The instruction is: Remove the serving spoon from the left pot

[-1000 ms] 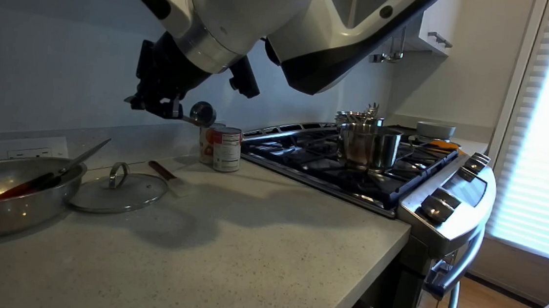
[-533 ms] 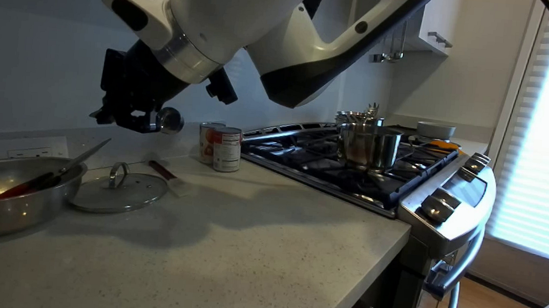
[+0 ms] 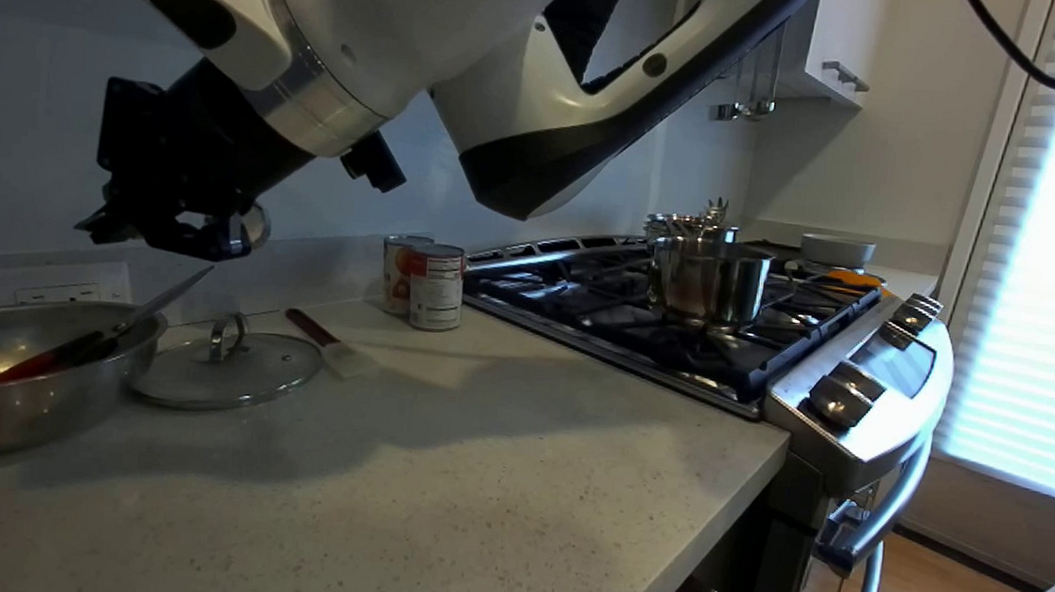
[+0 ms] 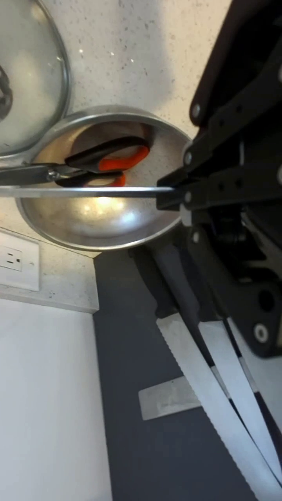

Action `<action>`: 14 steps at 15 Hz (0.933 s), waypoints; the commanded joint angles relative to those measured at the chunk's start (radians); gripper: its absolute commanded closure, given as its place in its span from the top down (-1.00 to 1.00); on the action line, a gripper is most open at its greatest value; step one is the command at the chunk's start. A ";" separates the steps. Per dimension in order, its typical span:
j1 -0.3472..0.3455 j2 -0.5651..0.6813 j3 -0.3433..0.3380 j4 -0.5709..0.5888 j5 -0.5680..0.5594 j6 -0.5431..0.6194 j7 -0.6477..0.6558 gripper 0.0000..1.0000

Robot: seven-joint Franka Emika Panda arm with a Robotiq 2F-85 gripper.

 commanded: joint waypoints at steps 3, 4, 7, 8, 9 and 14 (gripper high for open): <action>0.053 0.068 0.004 0.088 0.078 0.113 -0.138 -0.98; 0.063 0.073 0.004 0.092 0.101 0.129 -0.154 -0.98; 0.085 0.107 0.005 0.123 0.168 0.203 -0.181 -0.98; 0.093 0.116 0.003 0.129 0.187 0.231 -0.188 -0.98; 0.101 0.120 -0.001 0.131 0.203 0.250 -0.194 -0.98; 0.117 0.147 -0.017 0.136 0.265 0.343 -0.200 -0.98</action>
